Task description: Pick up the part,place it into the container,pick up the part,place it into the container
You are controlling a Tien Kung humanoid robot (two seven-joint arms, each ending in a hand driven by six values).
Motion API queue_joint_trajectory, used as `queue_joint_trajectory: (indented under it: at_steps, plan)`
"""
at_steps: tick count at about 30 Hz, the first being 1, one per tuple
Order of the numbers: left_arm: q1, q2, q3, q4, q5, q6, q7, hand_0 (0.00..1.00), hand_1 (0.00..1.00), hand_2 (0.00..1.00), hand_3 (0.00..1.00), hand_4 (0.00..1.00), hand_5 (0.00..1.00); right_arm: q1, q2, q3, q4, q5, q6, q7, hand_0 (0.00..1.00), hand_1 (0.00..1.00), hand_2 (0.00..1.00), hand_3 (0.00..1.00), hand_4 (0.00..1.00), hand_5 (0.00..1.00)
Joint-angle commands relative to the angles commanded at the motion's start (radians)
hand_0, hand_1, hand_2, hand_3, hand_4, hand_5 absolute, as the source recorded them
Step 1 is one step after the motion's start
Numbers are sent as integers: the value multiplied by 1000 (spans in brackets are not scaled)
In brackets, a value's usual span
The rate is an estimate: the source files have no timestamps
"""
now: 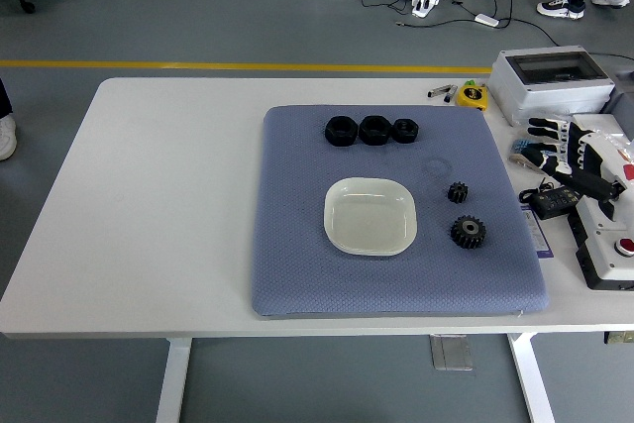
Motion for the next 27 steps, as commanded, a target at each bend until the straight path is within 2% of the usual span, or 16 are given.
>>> queue_joint_trajectory:
  at_steps: [3,6,7,8,12,17,27]
  plan:
    - [-2,-1,-1,0,3,1,0,712,738,759,667,699,669,11,-3,-2,-4,-75,16,1,770,804,863,850,998,489]
    - [-5,-4,-1,2,2,4,-1,712,738,759,667,699,669,27,-5,-10,-5,-205,38,3,770,804,863,850,998,489]
    - [-5,-5,-2,2,1,6,-2,712,733,759,666,698,669,33,-5,-15,-6,-251,46,4,786,814,866,853,998,448]
    - [-5,-5,-2,3,1,6,-1,712,733,759,666,698,669,38,-4,-19,-7,-295,52,6,786,814,866,853,998,448]
    - [-5,-7,-2,5,-1,7,-3,712,733,759,666,698,669,55,3,-35,-10,-417,72,8,786,814,866,853,998,448]
    - [-7,-7,12,4,-24,6,-6,713,733,758,665,698,673,87,2,-61,-11,-499,97,13,798,817,869,858,998,440]
    - [-16,-2,35,1,-60,11,-10,712,732,755,662,696,670,168,4,-121,-18,-579,156,27,790,814,853,854,998,434]
